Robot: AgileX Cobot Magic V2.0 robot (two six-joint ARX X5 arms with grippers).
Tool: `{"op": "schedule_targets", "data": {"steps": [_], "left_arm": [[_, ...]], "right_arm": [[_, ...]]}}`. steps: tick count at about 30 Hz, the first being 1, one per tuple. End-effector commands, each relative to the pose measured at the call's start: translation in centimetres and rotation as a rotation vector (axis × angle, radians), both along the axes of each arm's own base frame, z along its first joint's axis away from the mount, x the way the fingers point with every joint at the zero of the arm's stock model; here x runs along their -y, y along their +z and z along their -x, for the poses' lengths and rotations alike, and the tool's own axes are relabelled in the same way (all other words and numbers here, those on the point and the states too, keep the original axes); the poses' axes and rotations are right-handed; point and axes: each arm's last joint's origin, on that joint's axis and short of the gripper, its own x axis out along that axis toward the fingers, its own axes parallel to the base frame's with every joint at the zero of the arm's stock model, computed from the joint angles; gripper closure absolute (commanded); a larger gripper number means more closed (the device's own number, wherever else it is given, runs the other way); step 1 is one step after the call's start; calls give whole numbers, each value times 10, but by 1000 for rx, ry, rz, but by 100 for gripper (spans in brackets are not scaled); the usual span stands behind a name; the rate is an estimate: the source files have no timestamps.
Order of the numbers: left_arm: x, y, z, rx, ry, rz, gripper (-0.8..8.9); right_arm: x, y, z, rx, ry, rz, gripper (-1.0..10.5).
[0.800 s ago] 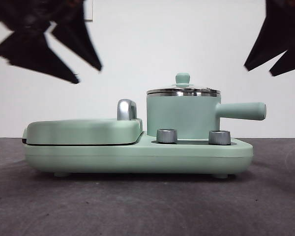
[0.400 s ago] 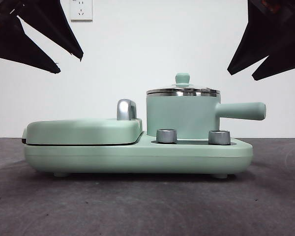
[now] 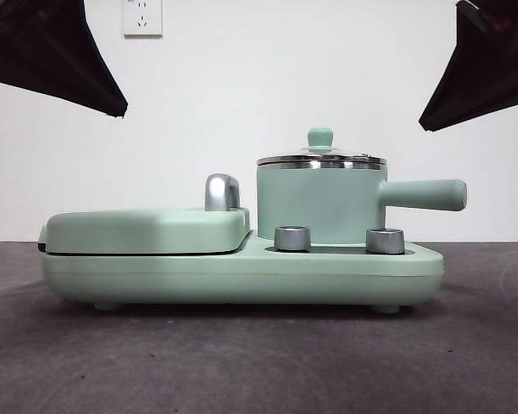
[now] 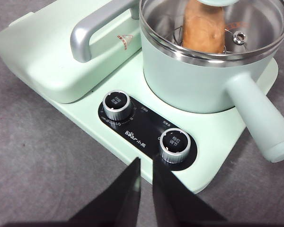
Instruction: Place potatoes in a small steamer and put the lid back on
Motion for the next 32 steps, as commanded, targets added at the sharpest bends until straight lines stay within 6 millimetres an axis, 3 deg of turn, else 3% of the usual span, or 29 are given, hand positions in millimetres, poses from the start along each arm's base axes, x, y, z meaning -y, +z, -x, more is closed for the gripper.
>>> {"op": "schedule_targets", "data": {"steps": [1, 5, 9, 13, 16, 25, 27, 32], "left_arm": [[2, 2, -1, 18, -12, 0, 808], [-8, 10, 9, 114, -38, -46, 808], [-40, 8, 20, 288, 145, 9, 808], [-81, -12, 37, 365, 372, 12, 808], [-99, -33, 50, 409, 496, -7, 808], [-110, -110, 65, 433, 593, -18, 808], [-110, -120, 64, 435, 596, -3, 808], [-110, -122, 64, 415, 593, 7, 808]], "right_arm": [[-2, 3, -1, 15, 7, -4, 912], [-2, 3, -1, 15, 7, -4, 912], [-2, 3, -1, 15, 7, -4, 912], [-2, 3, -1, 15, 7, -4, 912], [-2, 3, -1, 15, 7, -4, 912], [-2, 3, -1, 15, 7, -4, 912], [-2, 3, -1, 15, 7, -4, 912], [-2, 3, -1, 15, 7, -4, 912]]}}
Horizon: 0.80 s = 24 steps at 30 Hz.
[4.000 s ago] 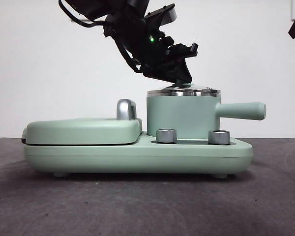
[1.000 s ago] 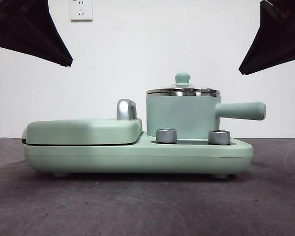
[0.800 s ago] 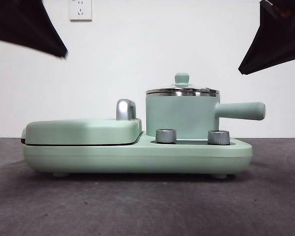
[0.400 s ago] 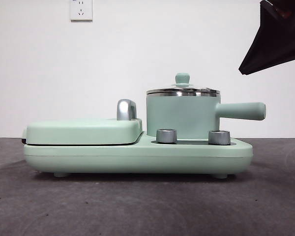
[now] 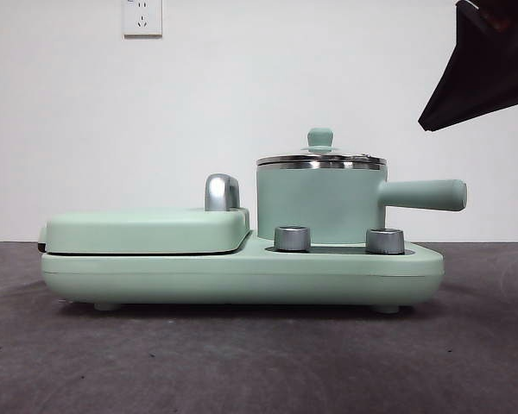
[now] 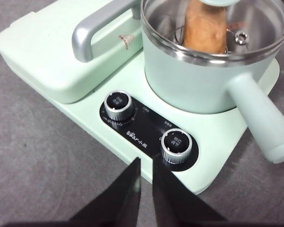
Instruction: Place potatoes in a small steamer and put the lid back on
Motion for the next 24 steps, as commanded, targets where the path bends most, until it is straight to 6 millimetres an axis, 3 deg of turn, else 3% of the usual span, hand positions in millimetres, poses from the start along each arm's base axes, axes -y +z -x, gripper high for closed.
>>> {"op": "schedule_targets", "data": {"steps": [1, 11, 16, 24], "left_arm": [[0, -5, -1, -3, -2, 4, 808], [0, -5, -1, -1, -2, 4, 808], [0, -5, -1, -2, -2, 4, 808], [0, -5, -1, -1, -2, 4, 808]], "right_arm": [[-2, 3, -1, 13, 7, -4, 912], [-2, 3, -1, 16, 9, -4, 912], [18, 5, 11, 164, -77, 82, 912], [64, -49, 49, 407, -391, 12, 912]]}}
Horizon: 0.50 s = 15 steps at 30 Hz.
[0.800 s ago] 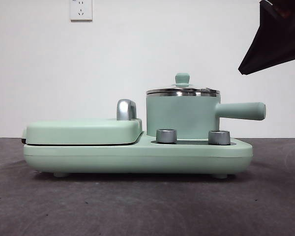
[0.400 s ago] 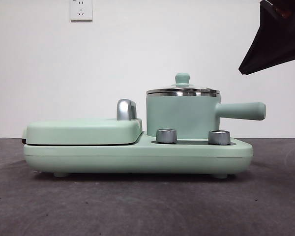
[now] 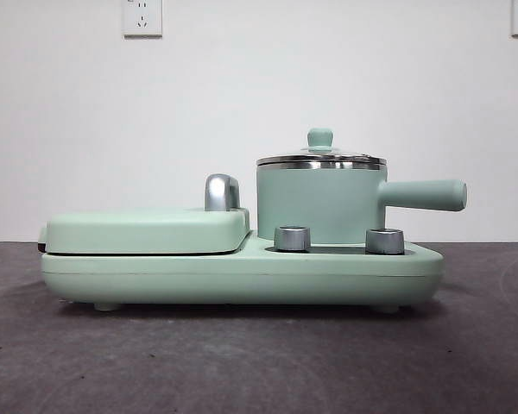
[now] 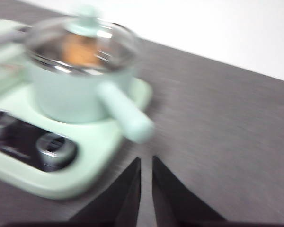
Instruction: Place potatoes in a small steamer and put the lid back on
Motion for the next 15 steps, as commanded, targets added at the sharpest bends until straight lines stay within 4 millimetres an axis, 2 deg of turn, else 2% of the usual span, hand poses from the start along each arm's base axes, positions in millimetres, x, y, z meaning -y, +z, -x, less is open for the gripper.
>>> {"op": "schedule_targets", "data": {"steps": [1, 8, 15], "left_arm": [[0, -5, -1, -2, -1, 1, 808], [0, -5, -1, -2, -1, 1, 808], [0, -4, -1, 1, -1, 1, 808]], "right_arm": [[9, -19, 12, 66, -59, -24, 912], [22, -67, 22, 93, -176, -111, 912], [24, -67, 24, 89, -197, -137, 912]]}}
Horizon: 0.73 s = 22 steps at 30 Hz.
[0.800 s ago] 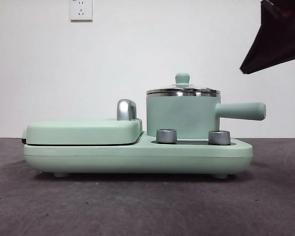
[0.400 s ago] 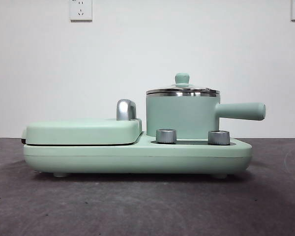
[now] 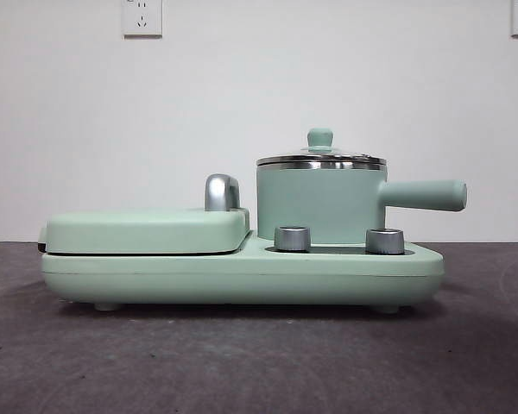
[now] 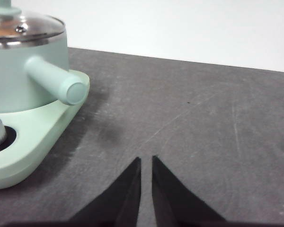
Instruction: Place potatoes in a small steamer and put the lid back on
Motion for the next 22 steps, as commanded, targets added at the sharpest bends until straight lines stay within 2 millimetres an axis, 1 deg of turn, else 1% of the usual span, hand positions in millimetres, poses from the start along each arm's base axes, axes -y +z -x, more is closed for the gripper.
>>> {"op": "schedule_targets", "data": {"steps": [1, 9, 22], "left_arm": [[0, -5, -1, -1, -1, 0, 808], [0, -5, -1, 0, -1, 0, 808], [0, -4, -1, 0, -1, 0, 808]], "right_arm": [[0, -1, 0, -5, -1, -29, 912], [0, 2, 0, 29, -1, -31, 912], [0, 2, 0, 29, 0, -31, 912]]}}
